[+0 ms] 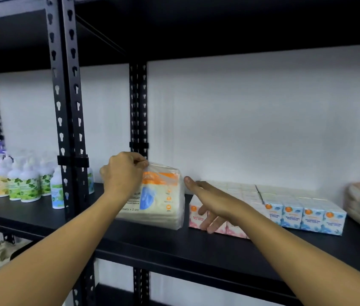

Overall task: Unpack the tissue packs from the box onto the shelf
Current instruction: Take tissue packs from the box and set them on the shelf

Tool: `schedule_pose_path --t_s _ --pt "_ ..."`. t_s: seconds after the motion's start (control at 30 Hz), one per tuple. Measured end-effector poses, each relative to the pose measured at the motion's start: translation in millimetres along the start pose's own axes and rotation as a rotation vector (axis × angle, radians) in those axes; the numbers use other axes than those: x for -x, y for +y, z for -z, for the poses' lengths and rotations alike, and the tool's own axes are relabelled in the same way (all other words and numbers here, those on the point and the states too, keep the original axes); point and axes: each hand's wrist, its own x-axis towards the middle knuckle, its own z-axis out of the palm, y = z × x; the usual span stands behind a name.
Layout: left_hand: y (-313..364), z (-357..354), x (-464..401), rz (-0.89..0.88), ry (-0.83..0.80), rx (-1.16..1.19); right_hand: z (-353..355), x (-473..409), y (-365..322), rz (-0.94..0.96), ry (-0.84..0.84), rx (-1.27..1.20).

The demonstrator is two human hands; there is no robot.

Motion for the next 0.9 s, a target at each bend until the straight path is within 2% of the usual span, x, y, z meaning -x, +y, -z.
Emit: schedule_pose_path --t_s 0.07,0.13,0.3,0.53,0.7,0.9 --pt "1 -5 -11 0.040 -0.018 0.071 -3 -1 -17 0.007 -0.129 -0.057" --pt "5 -7 -22 0.050 -0.038 0.162 -4 -5 -29 0.075 -0.155 -0.103" --pt "30 -1 -51 -0.111 0.040 0.263 8 -32 -50 0.182 0.046 -0.197" --pt "36 -6 -89 -0.324 0.092 0.427 19 -86 -62 0.496 0.387 -0.178" --pt "-5 -35 -110 -0.282 0.050 0.541 1 -132 -50 0.615 0.473 -0.091" --pt "-57 -84 -119 -0.189 -0.010 0.698 -17 -183 -20 0.605 0.455 0.007"
